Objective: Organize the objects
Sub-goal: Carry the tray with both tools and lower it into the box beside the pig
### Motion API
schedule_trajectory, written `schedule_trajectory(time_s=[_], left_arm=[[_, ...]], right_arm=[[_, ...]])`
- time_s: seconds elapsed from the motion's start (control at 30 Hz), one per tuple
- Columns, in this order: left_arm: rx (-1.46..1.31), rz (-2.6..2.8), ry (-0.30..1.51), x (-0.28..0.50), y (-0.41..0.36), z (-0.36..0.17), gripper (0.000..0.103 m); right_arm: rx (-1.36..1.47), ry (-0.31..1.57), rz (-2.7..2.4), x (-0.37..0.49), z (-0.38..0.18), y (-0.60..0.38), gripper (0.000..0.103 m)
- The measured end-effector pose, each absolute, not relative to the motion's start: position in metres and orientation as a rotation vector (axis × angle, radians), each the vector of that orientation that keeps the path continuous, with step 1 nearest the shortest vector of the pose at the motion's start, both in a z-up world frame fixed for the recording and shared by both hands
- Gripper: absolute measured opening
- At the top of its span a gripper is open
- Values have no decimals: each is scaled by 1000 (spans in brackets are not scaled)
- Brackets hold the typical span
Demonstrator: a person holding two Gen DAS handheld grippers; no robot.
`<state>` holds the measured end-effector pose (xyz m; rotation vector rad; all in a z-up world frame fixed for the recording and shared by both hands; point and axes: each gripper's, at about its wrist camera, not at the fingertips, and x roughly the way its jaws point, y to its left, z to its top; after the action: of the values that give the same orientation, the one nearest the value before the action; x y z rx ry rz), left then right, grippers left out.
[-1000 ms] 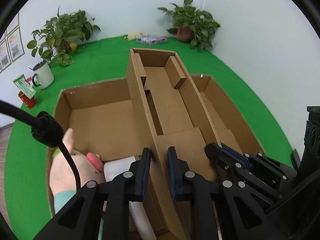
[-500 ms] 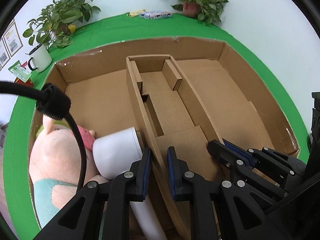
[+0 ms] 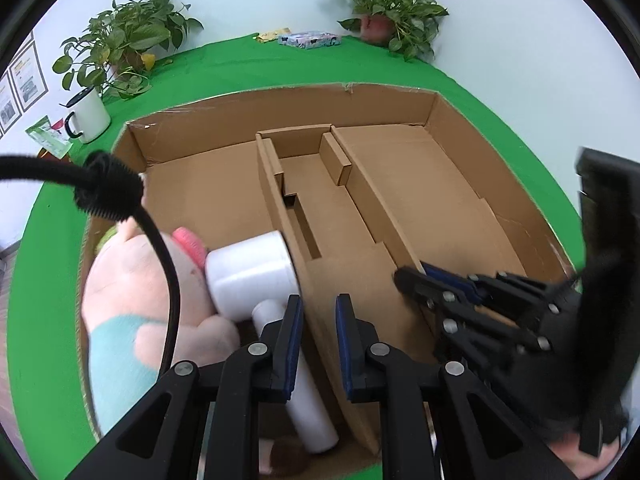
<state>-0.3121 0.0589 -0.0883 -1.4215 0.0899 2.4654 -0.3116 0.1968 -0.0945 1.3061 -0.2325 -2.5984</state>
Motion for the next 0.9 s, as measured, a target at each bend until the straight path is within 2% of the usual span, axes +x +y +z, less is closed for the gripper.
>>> schedule_trajectory(time_s=[0.43,0.8,0.87,0.9], left_arm=[[-1376,2493,32,-276,30,-76,15],[-1339,2535,21,-252,29,-70,15],[-1287,2577,73,-244,33,-65,19],[-1249,2602,99,-238,36,-61,29]], right_arm=[[1263,-165,-2631,-308,-92,195,11],[1248,72,-2619,-303,-90,180,9],[1247,78,-2612,-303,-90,181,10],[1243,59,-2613,-301,-88,183,13]])
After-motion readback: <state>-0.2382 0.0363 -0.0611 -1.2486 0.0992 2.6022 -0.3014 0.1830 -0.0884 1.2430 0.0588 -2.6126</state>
